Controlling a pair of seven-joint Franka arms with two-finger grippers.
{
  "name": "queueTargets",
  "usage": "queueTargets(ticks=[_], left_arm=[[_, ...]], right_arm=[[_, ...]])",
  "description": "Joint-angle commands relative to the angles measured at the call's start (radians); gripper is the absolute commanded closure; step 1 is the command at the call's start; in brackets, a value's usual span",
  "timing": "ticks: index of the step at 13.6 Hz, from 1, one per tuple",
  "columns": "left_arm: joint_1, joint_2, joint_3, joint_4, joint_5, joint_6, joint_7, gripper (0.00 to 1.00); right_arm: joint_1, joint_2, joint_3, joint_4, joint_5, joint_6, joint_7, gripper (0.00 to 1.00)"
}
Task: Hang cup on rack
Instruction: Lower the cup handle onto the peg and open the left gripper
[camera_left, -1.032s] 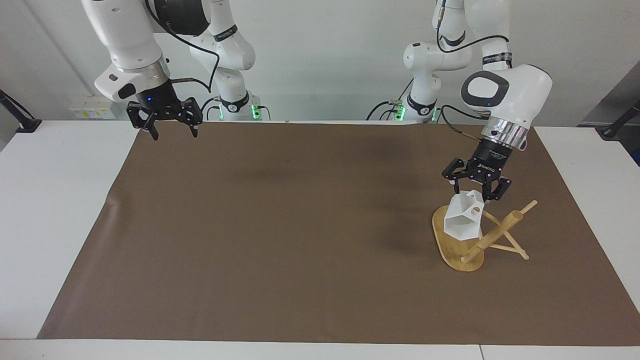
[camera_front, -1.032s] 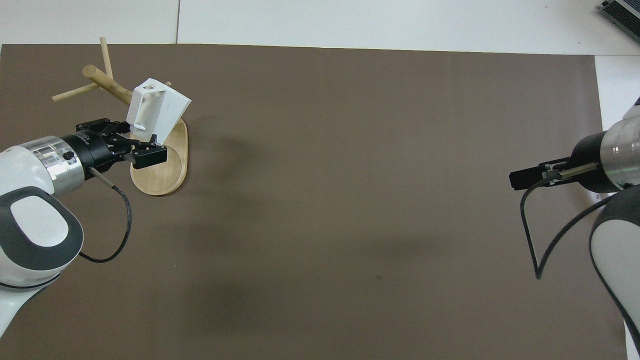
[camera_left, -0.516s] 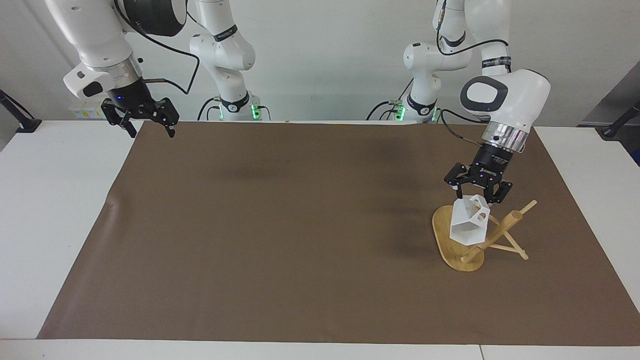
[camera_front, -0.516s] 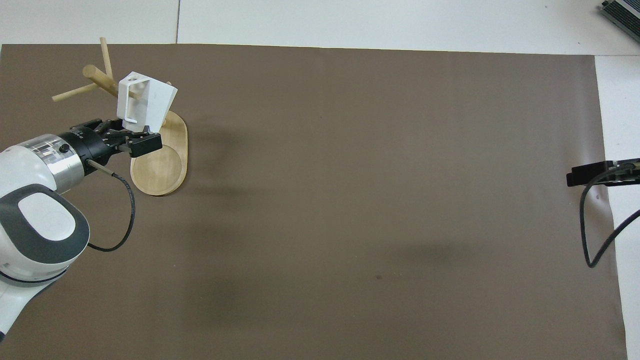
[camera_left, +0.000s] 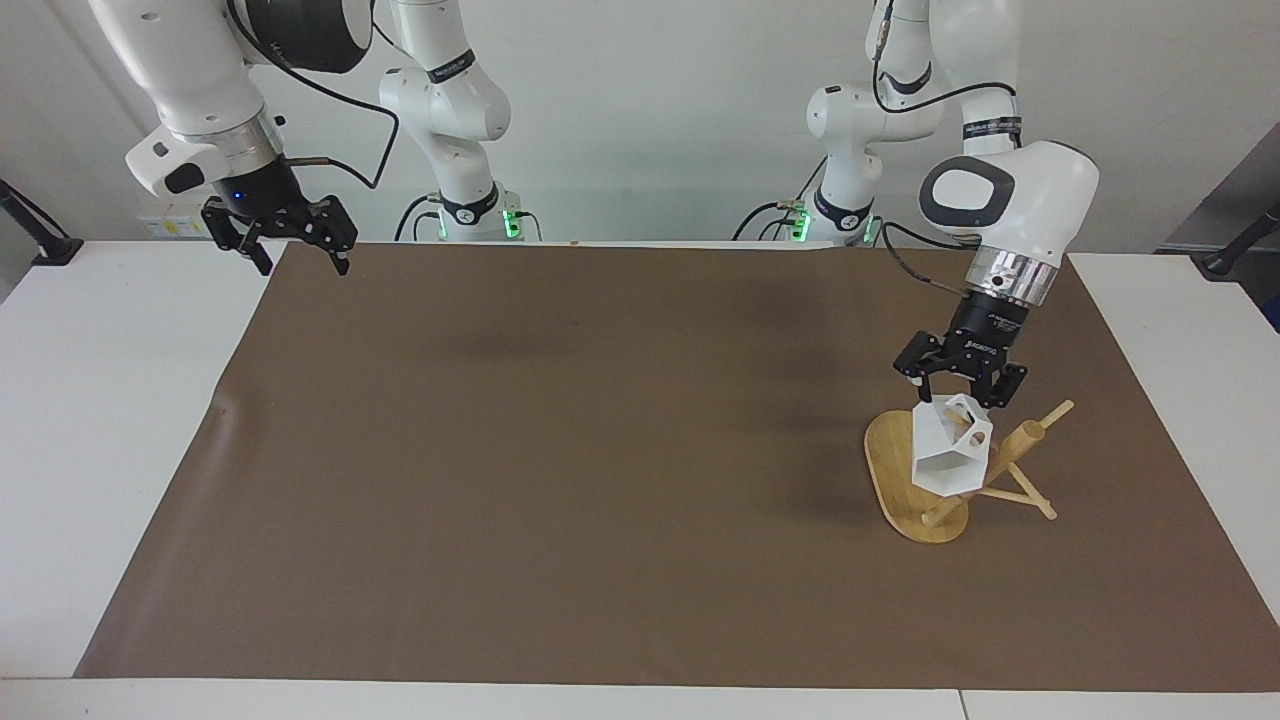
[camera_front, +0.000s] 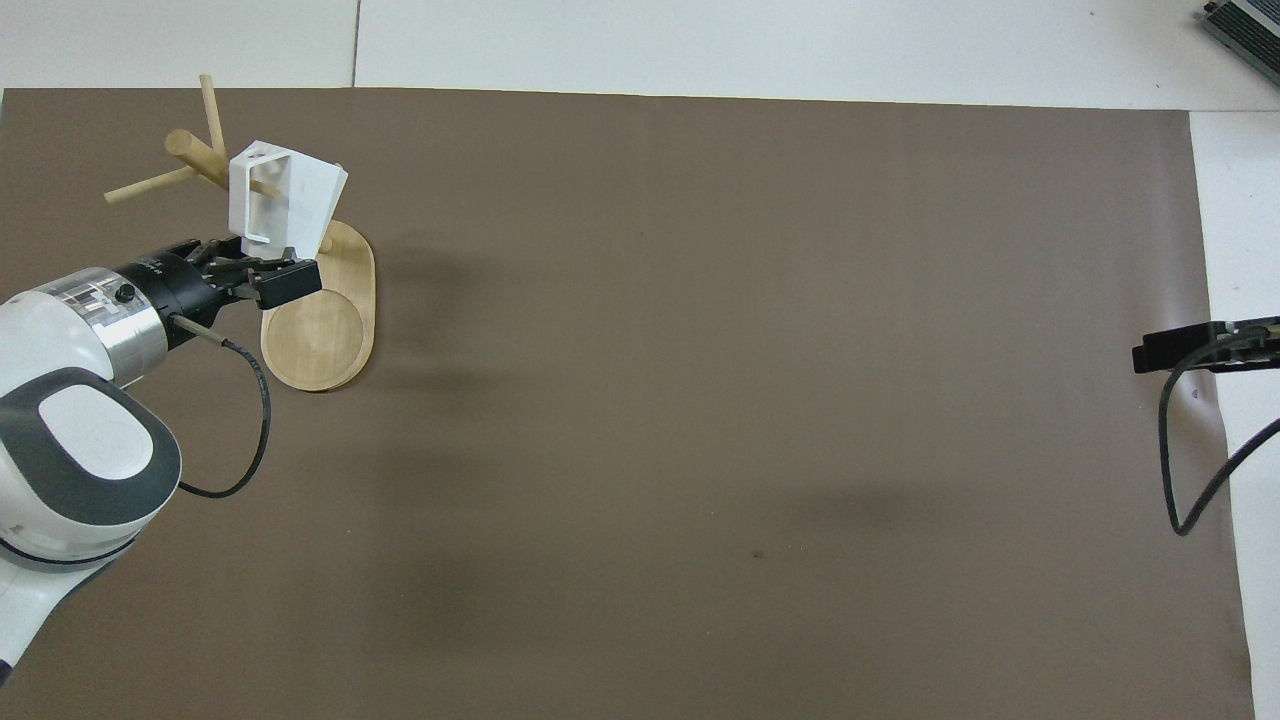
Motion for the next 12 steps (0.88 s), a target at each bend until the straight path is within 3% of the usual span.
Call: queueTargets(ticks=[1, 5, 10, 12], left_arm=[[-0.008, 0.014, -0.001, 0.013, -0.009, 0.029, -0.020, 0.00], [0.007, 0.008, 0.002, 0.027, -0.007, 0.005, -0.018, 0.00], [0.059, -0.038, 0.008, 0.013, 0.010, -0.138, -0.009, 0.00], [0.099, -0.060, 0.010, 0.012, 0.058, -0.216, -0.007, 0.00]], right_arm=[[-0.012, -0.002, 0.002, 0.001, -0.007, 0.000, 0.018, 0.00], [0.006, -0.002, -0.007, 0.001, -0.007, -0.001, 0.016, 0.00], [0.227, -0.002, -0.230, -0.003, -0.007, 0.002, 0.016, 0.00], [0.252, -0.002, -0.254, -0.003, -0.007, 0.003, 0.016, 0.00]])
